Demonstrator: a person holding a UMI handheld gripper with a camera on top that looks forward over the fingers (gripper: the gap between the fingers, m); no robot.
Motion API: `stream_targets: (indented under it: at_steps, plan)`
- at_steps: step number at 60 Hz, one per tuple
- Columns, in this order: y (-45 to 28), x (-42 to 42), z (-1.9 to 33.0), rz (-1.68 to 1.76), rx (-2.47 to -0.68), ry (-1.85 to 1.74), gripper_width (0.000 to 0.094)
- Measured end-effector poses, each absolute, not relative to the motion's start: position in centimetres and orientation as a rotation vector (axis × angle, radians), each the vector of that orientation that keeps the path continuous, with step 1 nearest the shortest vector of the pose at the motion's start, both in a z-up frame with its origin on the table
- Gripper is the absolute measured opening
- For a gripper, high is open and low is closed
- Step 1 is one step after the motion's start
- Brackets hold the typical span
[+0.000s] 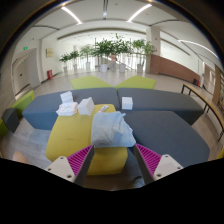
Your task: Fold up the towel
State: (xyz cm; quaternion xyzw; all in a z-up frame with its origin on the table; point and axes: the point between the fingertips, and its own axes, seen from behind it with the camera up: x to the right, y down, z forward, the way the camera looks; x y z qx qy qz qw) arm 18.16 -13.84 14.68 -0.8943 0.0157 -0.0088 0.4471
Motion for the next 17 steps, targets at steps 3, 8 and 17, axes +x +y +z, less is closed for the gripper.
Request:
stream_targets:
  at_steps: [3, 8, 17]
  plan:
    - [-14.8, 18.0, 15.2, -0.044, -2.206, 0.011, 0.0836]
    - [-15.9, 17.7, 15.4, -0.033, -2.202, 0.018, 0.0839]
    - [-16.0, 17.3, 16.1, 0.004, -2.171, 0.037, 0.0842]
